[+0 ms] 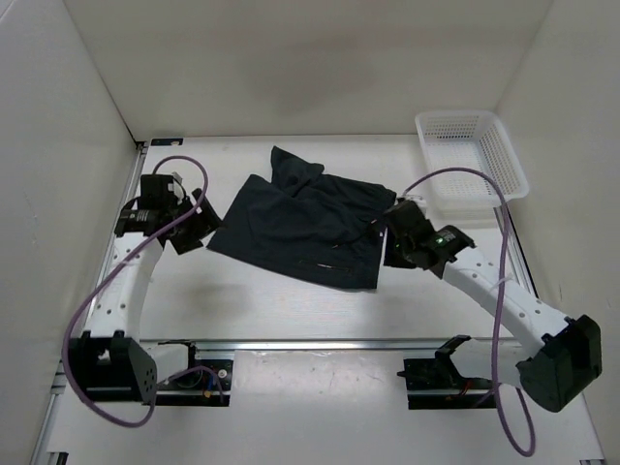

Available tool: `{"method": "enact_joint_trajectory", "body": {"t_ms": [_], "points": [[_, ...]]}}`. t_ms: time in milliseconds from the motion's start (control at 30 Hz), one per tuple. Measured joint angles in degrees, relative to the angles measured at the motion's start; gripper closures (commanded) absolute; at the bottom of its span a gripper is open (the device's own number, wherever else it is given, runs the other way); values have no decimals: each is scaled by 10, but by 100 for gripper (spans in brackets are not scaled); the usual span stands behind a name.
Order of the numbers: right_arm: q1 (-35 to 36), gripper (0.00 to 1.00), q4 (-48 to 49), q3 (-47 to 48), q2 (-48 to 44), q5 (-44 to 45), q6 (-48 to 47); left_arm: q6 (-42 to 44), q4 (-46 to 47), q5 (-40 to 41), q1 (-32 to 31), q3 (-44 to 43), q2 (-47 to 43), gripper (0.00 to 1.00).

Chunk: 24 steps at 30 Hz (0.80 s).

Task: Fold and stack the shorts
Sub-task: Flatten the shorts out

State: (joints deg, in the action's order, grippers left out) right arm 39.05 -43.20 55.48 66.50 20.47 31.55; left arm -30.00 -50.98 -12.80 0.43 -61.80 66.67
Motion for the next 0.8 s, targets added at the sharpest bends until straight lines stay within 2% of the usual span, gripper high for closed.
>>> {"method": "enact_joint_trajectory", "body": {"t_ms": [33, 167, 267, 333, 400, 500, 700, 733, 800], "points": [[-36, 56, 5, -2, -1, -28, 16, -5, 4, 3, 0, -11, 21, 2], [-142, 25, 86, -80, -1, -169, 94, -20, 24, 12, 1, -38, 155, 0], [-156, 13, 131, -166, 5, -264, 160, -29, 31, 12, 2, -38, 251, 0], [-155, 10, 155, -205, 7, -311, 204, -35, 35, 12, 2, -38, 298, 0], [-156, 10, 184, -227, 7, -339, 239, -38, 37, 12, 1, -38, 327, 2], [-158, 10, 246, -254, 10, -371, 289, -42, 39, 12, 1, -50, 364, 13], [-158, 25, 314, -261, 58, -378, 327, -45, 48, 19, -5, -90, 395, 19], [-158, 28, 319, -260, 70, -377, 329, -45, 49, 21, -5, -96, 399, 23], [-158, 38, 332, -257, 93, -374, 334, -47, 53, 26, -5, -107, 411, 38]]}}
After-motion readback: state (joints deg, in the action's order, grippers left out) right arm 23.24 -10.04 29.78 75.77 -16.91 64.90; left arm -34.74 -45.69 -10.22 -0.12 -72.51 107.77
